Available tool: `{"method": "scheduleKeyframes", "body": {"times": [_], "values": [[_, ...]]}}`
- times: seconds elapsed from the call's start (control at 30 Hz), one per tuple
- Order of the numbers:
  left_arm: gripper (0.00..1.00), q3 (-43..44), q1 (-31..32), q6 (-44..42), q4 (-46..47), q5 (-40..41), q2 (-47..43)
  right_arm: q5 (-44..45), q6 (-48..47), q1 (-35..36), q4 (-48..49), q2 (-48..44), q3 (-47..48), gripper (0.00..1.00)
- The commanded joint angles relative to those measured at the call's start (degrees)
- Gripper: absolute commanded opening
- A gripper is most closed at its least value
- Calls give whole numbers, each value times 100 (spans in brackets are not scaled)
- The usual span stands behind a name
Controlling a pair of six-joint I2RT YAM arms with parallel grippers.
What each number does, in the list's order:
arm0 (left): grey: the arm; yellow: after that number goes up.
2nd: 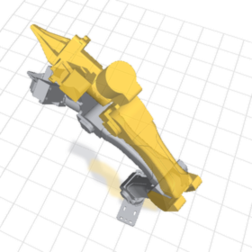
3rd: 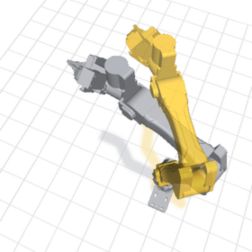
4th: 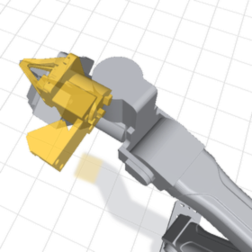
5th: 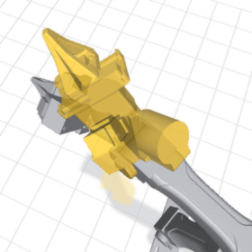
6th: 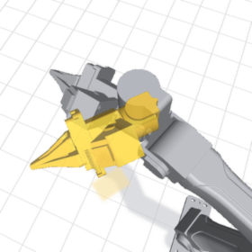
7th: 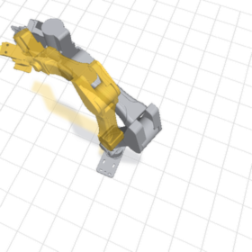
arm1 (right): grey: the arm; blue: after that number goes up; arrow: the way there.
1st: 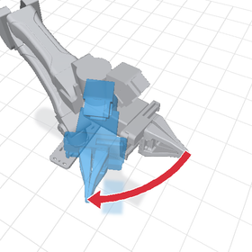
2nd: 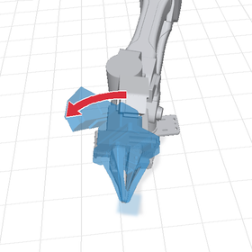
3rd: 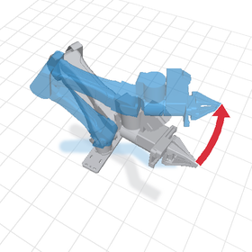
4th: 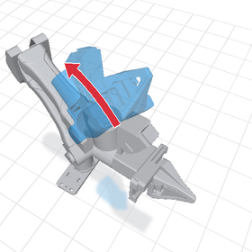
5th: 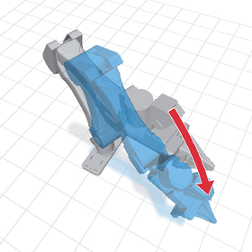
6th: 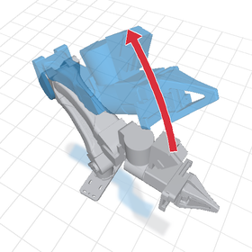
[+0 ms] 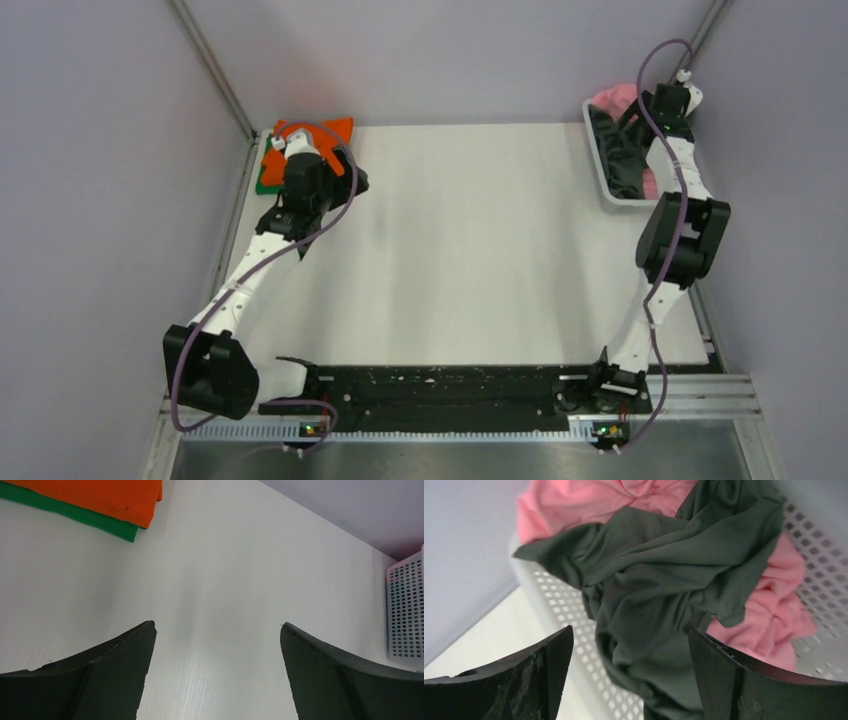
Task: Fold and stack the t-shirts
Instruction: Grab crumpled tshirt from bin with the right arm
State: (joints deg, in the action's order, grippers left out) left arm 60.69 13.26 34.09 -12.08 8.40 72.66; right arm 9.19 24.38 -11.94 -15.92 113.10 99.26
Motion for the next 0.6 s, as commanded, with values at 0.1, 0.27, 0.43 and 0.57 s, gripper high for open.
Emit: {"method": "scheduleKeyframes", "body": {"times": [0.1, 0.27, 0.43, 0.57], "values": [[99, -162, -7, 264, -67, 74, 0, -888, -50, -154, -1349, 2129, 2327, 58], [99, -280, -7, 297, -120, 132, -136, -994, -82, -159, -1508, 2079, 3042, 10], [99, -525, -7, 298, 5, 168, -383, -937, -294, -153, -1403, 1118, 3273, 0], [99, -688, -7, 240, 17, 211, -583, -1205, -346, -151, -1187, 320, 3259, 0]]}}
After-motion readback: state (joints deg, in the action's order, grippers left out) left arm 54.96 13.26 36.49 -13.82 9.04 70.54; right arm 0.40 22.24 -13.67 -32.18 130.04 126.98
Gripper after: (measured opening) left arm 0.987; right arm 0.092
